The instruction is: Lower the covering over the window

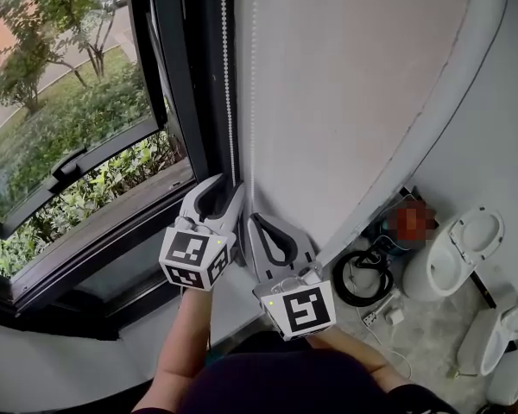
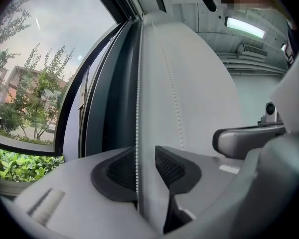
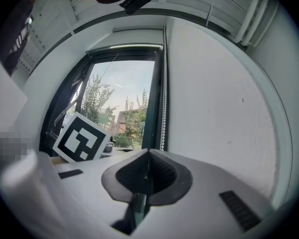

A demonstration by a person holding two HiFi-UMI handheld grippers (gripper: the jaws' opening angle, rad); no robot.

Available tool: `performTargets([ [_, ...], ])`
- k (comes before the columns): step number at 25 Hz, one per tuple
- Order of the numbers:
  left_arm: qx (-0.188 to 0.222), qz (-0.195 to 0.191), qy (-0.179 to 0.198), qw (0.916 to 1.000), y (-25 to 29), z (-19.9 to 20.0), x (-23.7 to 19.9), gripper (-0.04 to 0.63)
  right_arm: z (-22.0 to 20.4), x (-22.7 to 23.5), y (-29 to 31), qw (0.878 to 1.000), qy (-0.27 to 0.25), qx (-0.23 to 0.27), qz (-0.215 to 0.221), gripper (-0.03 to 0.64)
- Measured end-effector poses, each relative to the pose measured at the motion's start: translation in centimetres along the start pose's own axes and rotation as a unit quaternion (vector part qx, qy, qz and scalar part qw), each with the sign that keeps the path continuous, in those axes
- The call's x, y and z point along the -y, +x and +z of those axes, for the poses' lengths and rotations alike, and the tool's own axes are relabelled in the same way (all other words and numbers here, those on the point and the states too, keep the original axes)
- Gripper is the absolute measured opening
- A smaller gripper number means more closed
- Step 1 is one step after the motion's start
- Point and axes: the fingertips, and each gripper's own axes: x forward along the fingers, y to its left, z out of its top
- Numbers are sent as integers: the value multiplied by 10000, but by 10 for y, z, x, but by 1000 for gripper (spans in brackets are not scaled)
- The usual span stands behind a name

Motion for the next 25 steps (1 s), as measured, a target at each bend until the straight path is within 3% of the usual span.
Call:
performTargets([
  [8, -134, -17, -33, 9999, 13, -3, -3, 109, 2, -2, 1, 9998, -7, 102, 174, 12],
  [15, -559, 241, 34, 9981, 22, -16, -9, 101, 2, -4, 1, 9995, -8, 116, 285, 12],
  [19, -509, 393, -30, 9979, 20, -17, -12, 20, 4, -4, -1, 9993, 23, 135, 341, 12],
  [25, -592, 141, -77, 9981, -1, -22, -4, 15, 0, -4, -5, 9991, 180, 62, 366, 12],
])
